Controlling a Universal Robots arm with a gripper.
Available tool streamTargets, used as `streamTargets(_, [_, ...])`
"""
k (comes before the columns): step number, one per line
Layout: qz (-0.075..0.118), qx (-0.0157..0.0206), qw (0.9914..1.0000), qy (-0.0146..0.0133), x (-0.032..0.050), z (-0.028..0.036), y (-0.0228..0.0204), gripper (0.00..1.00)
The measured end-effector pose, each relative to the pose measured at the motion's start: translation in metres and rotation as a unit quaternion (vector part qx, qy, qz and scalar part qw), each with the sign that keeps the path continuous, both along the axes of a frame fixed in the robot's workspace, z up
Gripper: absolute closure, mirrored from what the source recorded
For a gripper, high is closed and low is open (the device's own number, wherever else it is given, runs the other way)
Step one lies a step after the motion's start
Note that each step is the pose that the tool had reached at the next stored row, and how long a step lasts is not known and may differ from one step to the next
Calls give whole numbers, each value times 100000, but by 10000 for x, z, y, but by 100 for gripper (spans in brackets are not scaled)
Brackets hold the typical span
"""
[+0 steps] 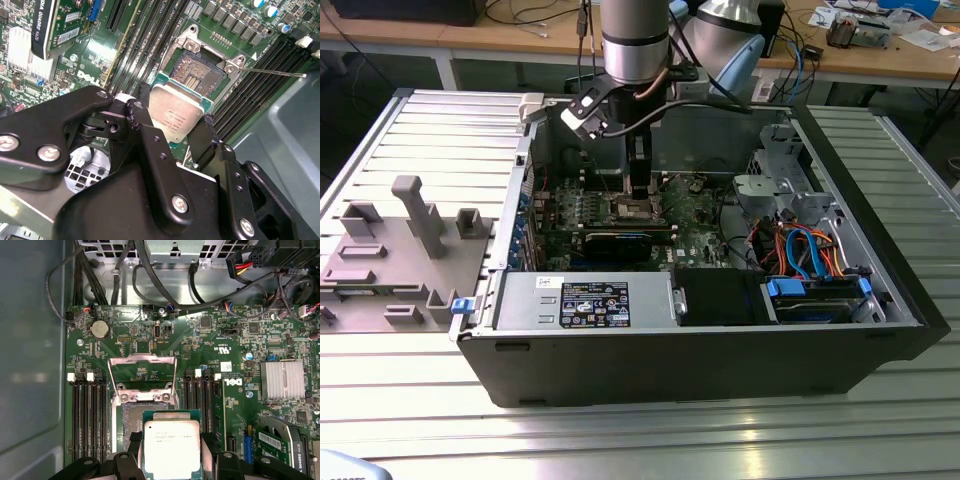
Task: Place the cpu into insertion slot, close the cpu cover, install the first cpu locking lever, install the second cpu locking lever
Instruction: 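Place the cpu into insertion slot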
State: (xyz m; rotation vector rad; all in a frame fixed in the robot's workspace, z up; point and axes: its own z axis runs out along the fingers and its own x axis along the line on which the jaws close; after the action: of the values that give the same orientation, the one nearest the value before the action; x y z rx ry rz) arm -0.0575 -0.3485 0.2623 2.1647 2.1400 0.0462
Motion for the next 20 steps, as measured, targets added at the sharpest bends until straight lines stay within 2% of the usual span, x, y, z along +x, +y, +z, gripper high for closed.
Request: streamTargets(20, [-1,0,100000,0,0,-38,0,45])
